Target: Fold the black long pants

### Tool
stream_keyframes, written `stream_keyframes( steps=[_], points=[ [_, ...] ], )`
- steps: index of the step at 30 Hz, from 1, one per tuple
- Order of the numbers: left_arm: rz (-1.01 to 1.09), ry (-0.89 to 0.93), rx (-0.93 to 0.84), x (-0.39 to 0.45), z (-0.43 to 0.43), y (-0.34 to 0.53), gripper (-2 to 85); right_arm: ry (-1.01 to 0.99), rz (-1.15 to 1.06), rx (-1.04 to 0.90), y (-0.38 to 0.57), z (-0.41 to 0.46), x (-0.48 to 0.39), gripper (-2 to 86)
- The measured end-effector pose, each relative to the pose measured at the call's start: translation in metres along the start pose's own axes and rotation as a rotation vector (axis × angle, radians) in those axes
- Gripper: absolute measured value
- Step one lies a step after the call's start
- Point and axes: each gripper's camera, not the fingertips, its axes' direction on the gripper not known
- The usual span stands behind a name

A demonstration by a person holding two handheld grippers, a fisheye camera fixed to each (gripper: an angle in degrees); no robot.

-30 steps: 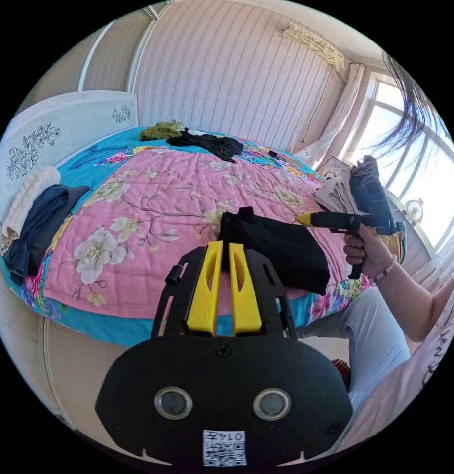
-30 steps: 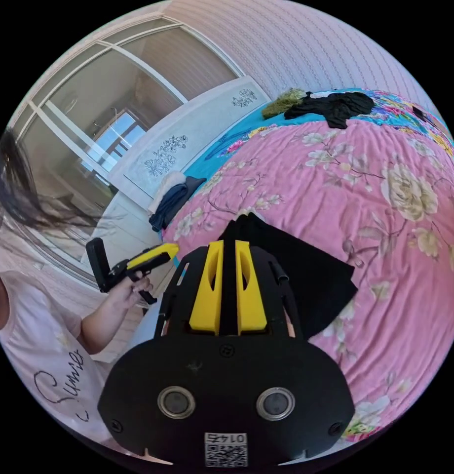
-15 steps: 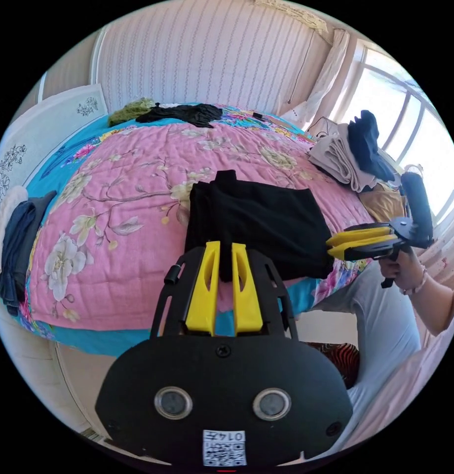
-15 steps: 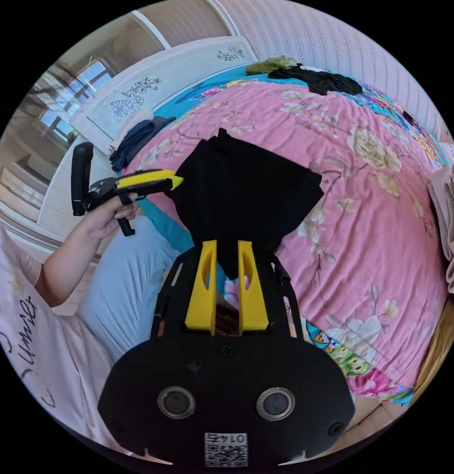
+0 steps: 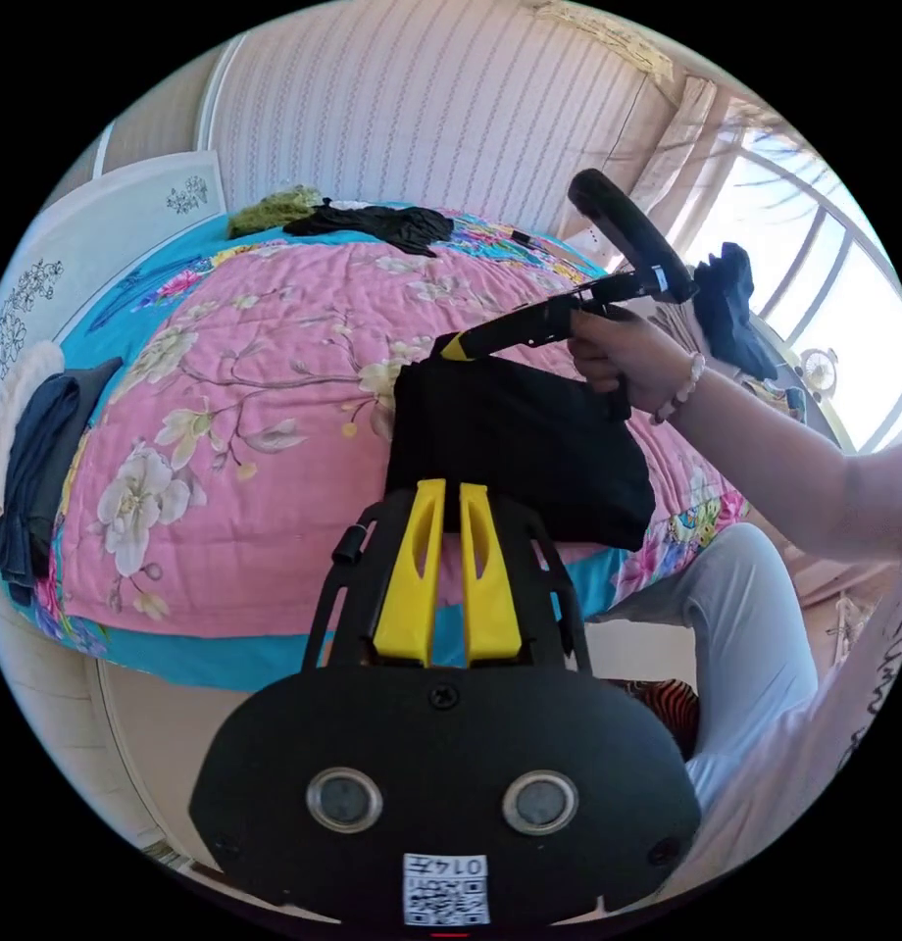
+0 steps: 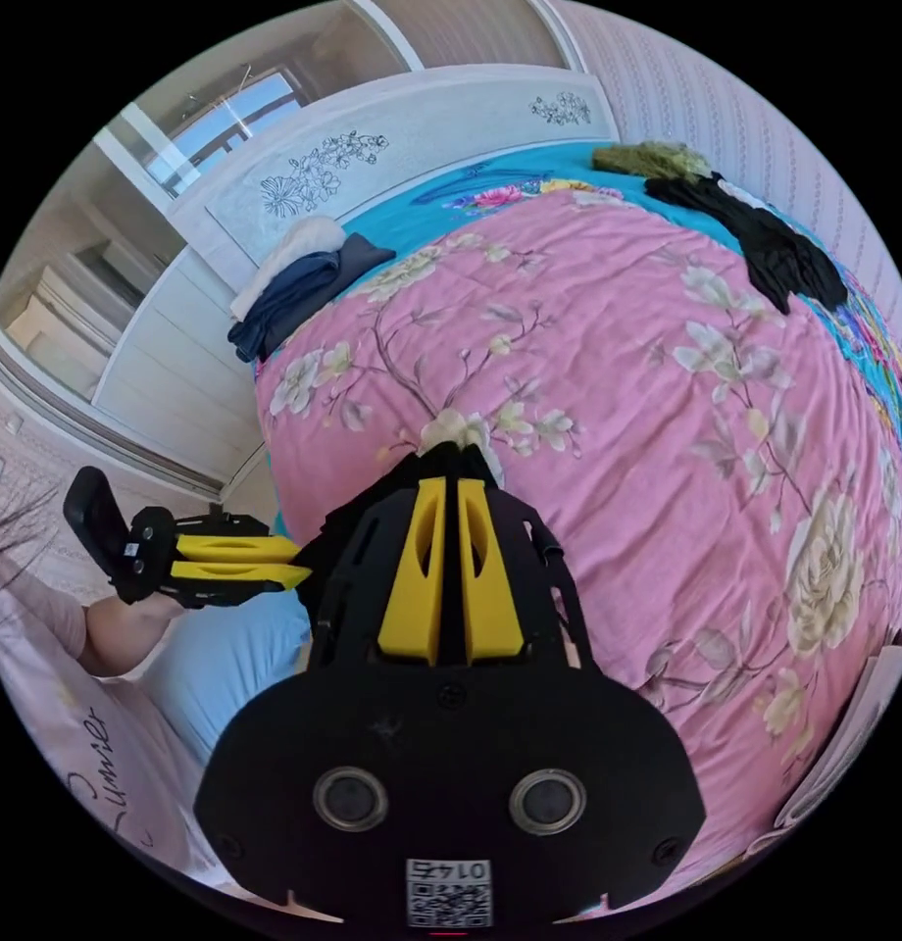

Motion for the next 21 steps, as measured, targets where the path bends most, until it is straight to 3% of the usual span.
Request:
stream_keyframes(
  steps=[4,7,13,18,21],
  points=[
    [0.006,-0.041,-0.016,-0.026,-0.001,-0.003,3.2,0.009,-0.010,0.073,-0.026,-0.005,-0.003,2.4],
    [-0.010,-0.012,-0.095,-0.047,0.019,0.002,4.6,0.013,0.042,-0.044,-0.032,0.026,0.013,5.7],
    [-0.042,-0.200,-0.076,-0.081,-0.029,0.016,3.1,0.068,0.201,0.200,0.041,-0.056,0.037,7.4],
    [-0.068,-0.061,0.092,-0.100,-0.045,0.012,9.7,0.022,0.465,0.261,0.143,-0.076,0.059,10.3],
    [-0.038,0.015,0.084,-0.099,-0.029,-0.004,12.6,-0.048,0.578,0.266,0.182,-0.061,0.062,11.8]
  ],
)
